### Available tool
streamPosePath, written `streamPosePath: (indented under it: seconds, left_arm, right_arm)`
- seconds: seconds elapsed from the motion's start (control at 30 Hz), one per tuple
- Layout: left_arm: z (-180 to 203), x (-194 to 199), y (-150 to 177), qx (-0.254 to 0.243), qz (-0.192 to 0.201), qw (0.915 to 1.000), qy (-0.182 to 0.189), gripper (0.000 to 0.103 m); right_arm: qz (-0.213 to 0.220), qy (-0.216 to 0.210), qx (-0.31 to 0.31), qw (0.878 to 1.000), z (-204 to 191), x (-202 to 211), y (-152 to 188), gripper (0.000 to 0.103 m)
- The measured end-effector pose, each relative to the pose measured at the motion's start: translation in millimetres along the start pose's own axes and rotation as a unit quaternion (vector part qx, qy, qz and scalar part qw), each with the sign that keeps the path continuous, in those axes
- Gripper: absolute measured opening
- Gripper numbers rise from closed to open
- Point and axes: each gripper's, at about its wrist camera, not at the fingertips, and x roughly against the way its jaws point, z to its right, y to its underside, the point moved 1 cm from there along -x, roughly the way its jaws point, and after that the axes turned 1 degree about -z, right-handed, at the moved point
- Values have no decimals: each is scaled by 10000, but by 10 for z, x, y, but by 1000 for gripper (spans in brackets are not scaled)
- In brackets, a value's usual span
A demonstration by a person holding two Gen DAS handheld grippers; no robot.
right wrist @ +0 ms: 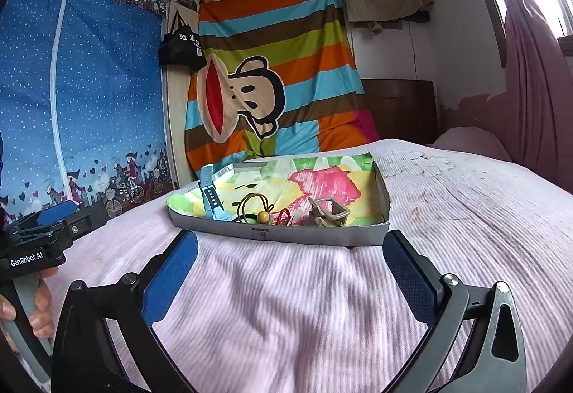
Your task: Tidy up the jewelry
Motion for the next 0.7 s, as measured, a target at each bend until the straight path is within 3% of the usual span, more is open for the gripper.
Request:
streamPosePath:
  seconds: [0.7]
  left_arm:
    - [-27,-42,225,-47,-234,9997,-68,103]
  right_arm:
    - [-297,117,-38,9995,33,-68,249,102]
